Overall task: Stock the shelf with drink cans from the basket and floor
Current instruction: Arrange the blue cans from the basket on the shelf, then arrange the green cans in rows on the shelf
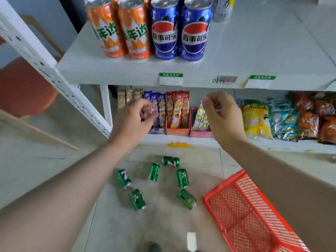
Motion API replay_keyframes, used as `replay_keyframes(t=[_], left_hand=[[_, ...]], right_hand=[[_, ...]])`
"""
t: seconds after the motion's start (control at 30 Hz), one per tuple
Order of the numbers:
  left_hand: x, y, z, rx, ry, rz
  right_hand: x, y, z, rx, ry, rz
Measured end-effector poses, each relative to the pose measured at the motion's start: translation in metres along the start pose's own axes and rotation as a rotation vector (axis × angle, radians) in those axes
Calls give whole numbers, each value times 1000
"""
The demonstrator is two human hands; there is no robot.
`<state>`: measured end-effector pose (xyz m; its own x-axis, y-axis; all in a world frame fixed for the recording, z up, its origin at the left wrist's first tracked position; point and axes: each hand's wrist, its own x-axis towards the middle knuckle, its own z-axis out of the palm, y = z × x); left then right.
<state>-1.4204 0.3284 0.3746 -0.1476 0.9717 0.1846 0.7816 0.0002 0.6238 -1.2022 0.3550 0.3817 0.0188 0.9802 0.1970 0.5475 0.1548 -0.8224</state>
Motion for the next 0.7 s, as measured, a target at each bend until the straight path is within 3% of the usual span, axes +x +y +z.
replay_keyframes(t=[0.3, 0.47, 0.7], left_hand=[[-82, -121, 101, -167, -233, -469], [-114, -210, 163, -251, -399, -606], [-118, -321, 260, -230, -398, -735]], right_hand=[[-80, 114, 103, -137, -244, 314], [-109, 182, 174, -225, -311, 466], [-108, 289, 282, -258, -384, 544]])
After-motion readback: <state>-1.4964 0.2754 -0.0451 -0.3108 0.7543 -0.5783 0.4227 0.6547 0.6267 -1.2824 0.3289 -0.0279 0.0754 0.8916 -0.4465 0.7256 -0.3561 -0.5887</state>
